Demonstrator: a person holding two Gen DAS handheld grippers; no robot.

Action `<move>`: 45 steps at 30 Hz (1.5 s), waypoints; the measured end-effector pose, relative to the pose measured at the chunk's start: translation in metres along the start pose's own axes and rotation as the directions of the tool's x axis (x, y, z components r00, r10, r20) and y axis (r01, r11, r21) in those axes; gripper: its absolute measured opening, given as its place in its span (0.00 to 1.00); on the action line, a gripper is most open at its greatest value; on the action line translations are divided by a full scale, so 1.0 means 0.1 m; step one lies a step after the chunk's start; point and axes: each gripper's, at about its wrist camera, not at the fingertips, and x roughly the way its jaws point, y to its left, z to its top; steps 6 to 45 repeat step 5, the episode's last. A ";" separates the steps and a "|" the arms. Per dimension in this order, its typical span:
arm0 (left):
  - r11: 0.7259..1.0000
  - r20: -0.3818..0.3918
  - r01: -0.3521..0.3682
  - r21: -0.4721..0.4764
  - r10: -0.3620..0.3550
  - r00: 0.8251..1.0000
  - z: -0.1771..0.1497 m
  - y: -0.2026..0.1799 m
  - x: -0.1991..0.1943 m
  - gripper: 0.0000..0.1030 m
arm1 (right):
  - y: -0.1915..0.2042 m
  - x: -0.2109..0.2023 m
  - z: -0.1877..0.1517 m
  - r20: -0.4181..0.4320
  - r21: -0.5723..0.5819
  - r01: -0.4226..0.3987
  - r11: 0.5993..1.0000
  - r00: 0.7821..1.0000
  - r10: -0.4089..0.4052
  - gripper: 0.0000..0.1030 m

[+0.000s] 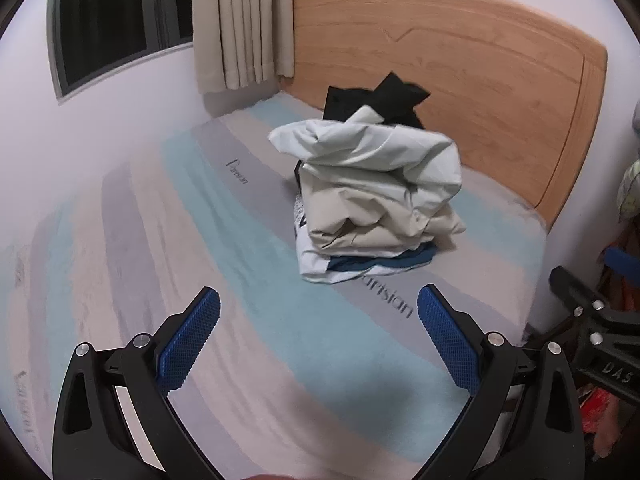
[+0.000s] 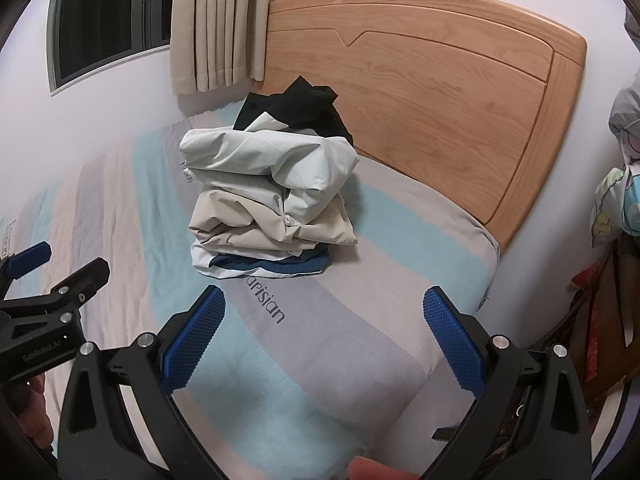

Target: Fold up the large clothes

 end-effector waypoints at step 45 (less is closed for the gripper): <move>1.000 0.000 -0.008 -0.006 0.008 1.000 0.00 0.03 0.01 0.94 | 0.01 0.03 0.03 -0.001 0.004 -0.004 1.000 1.000 0.004 0.93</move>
